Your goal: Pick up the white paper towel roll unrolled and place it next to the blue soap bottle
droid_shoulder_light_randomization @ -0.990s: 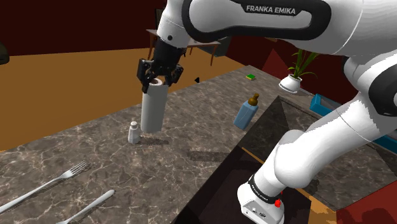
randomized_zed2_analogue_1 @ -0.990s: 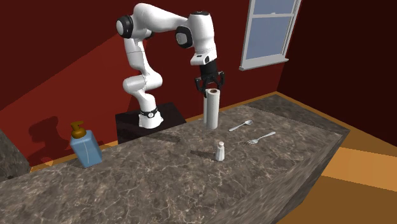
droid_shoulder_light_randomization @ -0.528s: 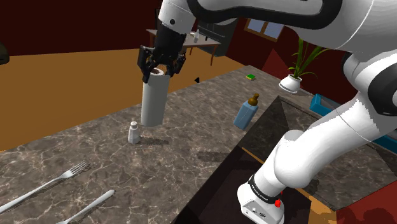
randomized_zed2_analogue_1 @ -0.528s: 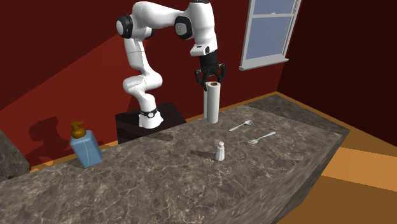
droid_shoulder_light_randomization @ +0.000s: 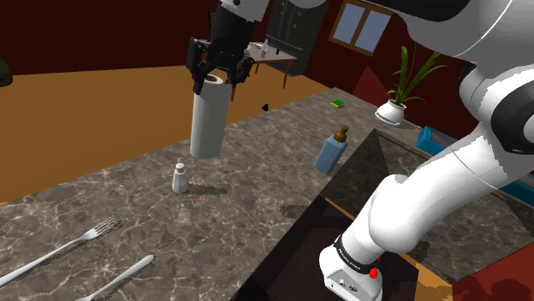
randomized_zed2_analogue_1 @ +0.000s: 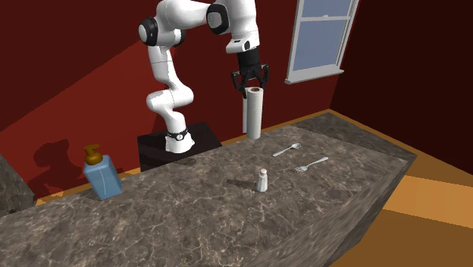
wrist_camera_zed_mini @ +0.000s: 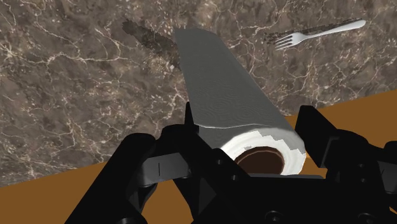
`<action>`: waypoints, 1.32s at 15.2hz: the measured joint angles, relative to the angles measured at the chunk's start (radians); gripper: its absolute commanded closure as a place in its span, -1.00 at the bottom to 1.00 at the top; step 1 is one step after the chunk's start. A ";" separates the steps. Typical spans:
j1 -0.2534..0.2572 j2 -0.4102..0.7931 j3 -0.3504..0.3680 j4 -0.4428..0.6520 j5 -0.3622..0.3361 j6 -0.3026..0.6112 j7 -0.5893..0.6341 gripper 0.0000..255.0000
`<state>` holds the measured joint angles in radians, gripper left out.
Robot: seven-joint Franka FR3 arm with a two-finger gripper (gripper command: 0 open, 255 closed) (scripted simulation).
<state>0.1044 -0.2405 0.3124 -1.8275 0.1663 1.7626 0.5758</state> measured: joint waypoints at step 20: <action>-0.032 0.037 -0.047 0.274 -0.011 -0.247 -0.037 1.00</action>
<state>0.0721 -0.2039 0.2657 -1.5534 0.1553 1.5160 0.5384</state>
